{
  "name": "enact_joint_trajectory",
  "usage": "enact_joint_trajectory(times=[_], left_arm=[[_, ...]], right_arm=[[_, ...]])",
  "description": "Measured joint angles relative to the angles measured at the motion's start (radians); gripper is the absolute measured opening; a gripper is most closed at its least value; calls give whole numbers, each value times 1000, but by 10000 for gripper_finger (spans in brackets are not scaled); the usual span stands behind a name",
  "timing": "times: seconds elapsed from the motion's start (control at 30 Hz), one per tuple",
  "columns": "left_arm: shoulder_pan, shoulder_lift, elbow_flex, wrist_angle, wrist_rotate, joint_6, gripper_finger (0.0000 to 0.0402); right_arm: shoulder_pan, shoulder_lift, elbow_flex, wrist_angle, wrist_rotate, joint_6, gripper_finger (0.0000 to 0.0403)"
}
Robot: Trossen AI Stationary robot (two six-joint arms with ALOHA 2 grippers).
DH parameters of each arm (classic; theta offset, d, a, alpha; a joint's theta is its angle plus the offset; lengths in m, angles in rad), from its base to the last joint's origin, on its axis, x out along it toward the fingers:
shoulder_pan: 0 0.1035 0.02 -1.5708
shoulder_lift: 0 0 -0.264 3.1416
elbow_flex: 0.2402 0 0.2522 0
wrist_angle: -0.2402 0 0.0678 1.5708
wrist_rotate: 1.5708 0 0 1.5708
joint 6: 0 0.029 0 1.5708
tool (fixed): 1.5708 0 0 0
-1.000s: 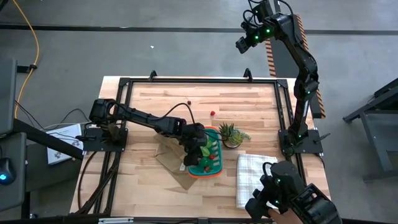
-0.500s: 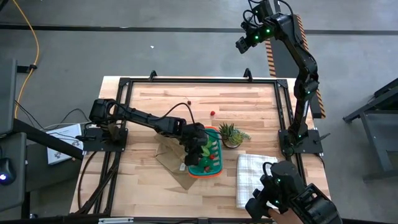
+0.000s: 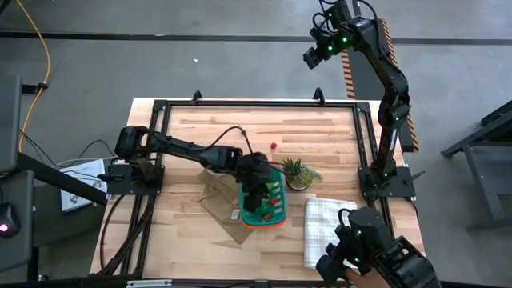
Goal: Pick and placing Produce into tupperware
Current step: Put the red raspberry into the green basket
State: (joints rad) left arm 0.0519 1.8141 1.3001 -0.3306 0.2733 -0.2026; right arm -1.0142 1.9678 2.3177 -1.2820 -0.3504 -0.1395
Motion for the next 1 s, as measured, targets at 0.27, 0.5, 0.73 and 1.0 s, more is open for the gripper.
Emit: enact_joint_trajectory(times=[0.27,0.5,0.73,1.0], left_arm=[[91,-1,193,-216,-59,20,83],[187,-1,320,-421,-61,47,68],[261,-1,437,-614,-64,67,54],[320,-1,535,-885,-239,79,49]], right_arm=[[-2,0,0,-17,0,-39,96],[-2,0,0,-32,0,-45,96],[21,0,0,-43,-9,-45,96],[28,0,0,-42,-28,-53,96]])
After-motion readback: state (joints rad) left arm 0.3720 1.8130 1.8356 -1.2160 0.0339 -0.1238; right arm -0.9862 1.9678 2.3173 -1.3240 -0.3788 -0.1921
